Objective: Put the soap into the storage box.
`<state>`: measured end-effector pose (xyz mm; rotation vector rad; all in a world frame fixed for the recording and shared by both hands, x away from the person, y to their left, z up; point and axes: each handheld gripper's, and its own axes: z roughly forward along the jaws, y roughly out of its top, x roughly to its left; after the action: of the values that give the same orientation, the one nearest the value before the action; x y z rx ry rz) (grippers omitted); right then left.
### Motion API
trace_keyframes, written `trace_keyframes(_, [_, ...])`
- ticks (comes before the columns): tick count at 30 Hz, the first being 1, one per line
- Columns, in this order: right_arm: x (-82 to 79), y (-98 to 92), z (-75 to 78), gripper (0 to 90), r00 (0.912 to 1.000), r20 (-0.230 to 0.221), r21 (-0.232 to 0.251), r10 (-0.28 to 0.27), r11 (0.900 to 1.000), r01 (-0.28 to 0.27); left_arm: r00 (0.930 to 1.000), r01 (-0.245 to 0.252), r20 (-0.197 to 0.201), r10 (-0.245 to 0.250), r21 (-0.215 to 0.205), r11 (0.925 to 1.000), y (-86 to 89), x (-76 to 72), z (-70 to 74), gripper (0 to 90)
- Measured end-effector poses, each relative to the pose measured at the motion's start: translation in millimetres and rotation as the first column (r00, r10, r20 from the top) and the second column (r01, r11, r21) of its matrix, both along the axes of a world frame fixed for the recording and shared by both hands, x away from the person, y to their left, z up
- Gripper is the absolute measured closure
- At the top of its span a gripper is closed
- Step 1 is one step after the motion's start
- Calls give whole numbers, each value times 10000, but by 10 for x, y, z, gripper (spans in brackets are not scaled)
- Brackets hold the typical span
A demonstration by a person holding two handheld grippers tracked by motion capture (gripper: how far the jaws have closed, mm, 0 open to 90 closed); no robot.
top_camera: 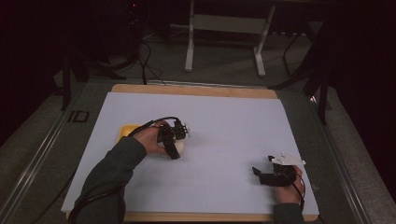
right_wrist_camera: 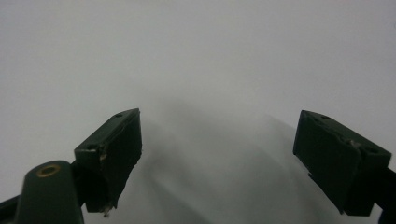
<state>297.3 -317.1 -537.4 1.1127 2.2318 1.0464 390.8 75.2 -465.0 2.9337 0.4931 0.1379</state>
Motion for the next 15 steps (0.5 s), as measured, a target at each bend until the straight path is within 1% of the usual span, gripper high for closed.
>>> trace_keyframes(6, [0,0,0,154,10000,-2,1,-2,10000,2,9999,-104,80,104,31,9999,62,5,42,256])
trace_keyframes(10, [0,0,0,154,10000,1,3,-4,10000,4,9995,-290,138,290,18,9996,112,16,76,256])
trace_keyframes(14, [0,0,0,154,10000,3,2,-5,10000,5,9989,-451,130,452,-70,9990,159,30,87,256])
trace_keyframes(15, [-1,0,0,154,10000,2,5,-4,10000,4,9988,-476,109,476,-39,9989,170,34,89,256])
